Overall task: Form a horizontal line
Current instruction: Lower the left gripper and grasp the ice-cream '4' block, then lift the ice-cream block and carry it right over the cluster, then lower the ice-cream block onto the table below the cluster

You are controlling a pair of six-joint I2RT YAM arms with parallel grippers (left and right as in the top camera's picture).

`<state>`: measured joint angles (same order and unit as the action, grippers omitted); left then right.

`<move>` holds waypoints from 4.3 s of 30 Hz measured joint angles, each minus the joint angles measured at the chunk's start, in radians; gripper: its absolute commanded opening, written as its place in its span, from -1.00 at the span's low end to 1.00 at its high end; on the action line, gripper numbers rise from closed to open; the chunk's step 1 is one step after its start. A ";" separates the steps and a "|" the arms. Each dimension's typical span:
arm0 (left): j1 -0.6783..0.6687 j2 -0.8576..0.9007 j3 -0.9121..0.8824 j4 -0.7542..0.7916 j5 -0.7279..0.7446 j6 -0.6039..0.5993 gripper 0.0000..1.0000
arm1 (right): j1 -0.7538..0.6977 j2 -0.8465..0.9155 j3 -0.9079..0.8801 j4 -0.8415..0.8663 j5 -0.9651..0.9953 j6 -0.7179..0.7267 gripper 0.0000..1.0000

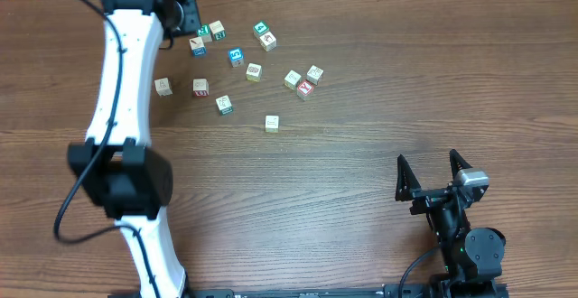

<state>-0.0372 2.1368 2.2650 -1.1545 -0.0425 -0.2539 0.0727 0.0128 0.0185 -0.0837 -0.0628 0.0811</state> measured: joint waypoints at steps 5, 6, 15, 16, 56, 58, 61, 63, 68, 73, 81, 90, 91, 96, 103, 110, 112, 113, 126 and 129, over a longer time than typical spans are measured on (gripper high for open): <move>0.000 -0.058 0.014 -0.158 0.064 -0.001 -0.53 | 0.000 0.000 0.000 0.000 0.000 0.000 1.00; -0.002 -0.057 0.013 -0.201 0.076 -0.001 -0.54 | 0.000 0.000 0.000 0.001 0.000 0.000 1.00; -0.098 -0.044 -0.010 -0.468 0.115 0.000 -0.60 | 0.000 0.000 0.000 0.000 0.000 0.000 1.00; -0.117 -0.044 -0.015 -0.480 0.116 0.000 -0.60 | 0.000 0.000 0.000 0.000 0.000 0.000 1.00; -0.459 -0.040 -0.633 0.040 0.032 -0.035 -0.61 | 0.000 0.000 0.000 0.000 0.000 0.000 1.00; -0.459 -0.040 -0.634 0.070 0.016 -0.035 -0.61 | 0.000 0.000 0.000 0.000 0.000 0.000 1.00; -0.459 -0.040 -0.635 0.124 -0.013 -0.035 -0.60 | 0.000 0.000 0.000 0.001 0.000 0.000 1.00; -0.459 -0.040 -0.636 0.162 -0.050 -0.035 -0.61 | 0.000 0.000 0.000 0.000 0.000 0.000 1.00; -0.453 -0.040 -0.636 0.259 -0.153 -0.035 -0.60 | 0.000 0.000 0.000 0.001 0.000 0.000 1.00; -0.425 -0.040 -0.633 0.364 -0.187 -0.035 -0.68 | 0.000 0.000 0.000 0.000 0.000 -0.001 1.00; -0.394 -0.045 -0.496 0.167 -0.152 -0.036 -0.60 | 0.000 0.000 0.000 0.000 0.000 0.000 1.00; -0.395 -0.262 -0.476 -0.072 -0.119 -0.114 -0.62 | 0.000 0.000 0.000 0.000 0.000 -0.001 1.00; -0.395 -0.278 -0.476 -0.084 -0.119 -0.116 -0.62 | 0.000 0.000 0.000 0.000 0.000 -0.001 1.00; -0.395 -0.438 -0.464 -0.217 -0.118 -0.163 -0.67 | 0.000 0.000 0.000 0.000 0.000 0.000 1.00; -0.397 -0.529 -0.471 -0.318 -0.119 -0.248 -0.72 | 0.000 0.000 0.000 0.000 0.000 0.000 1.00; -0.422 -0.532 -0.640 -0.259 -0.117 -0.311 -0.69 | 0.000 0.000 0.000 0.000 0.000 0.000 1.00; -0.422 -0.532 -0.721 -0.216 -0.118 -0.329 -0.69 | 0.000 0.000 0.000 0.001 0.000 0.000 1.00; -0.422 -0.532 -0.756 -0.193 -0.117 -0.336 -0.70 | 0.000 0.000 0.000 0.001 0.000 0.000 1.00; -0.422 -0.531 -1.107 0.106 -0.110 -0.459 -0.62 | 0.000 0.000 0.000 0.001 0.000 0.000 1.00; -0.422 -0.531 -1.134 0.145 -0.110 -0.474 -0.62 | 0.000 0.000 0.000 0.000 0.000 0.000 1.00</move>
<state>-0.4587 1.6058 1.1313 -1.0100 -0.1524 -0.7277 0.0727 0.0128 0.0185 -0.0834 -0.0628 0.0811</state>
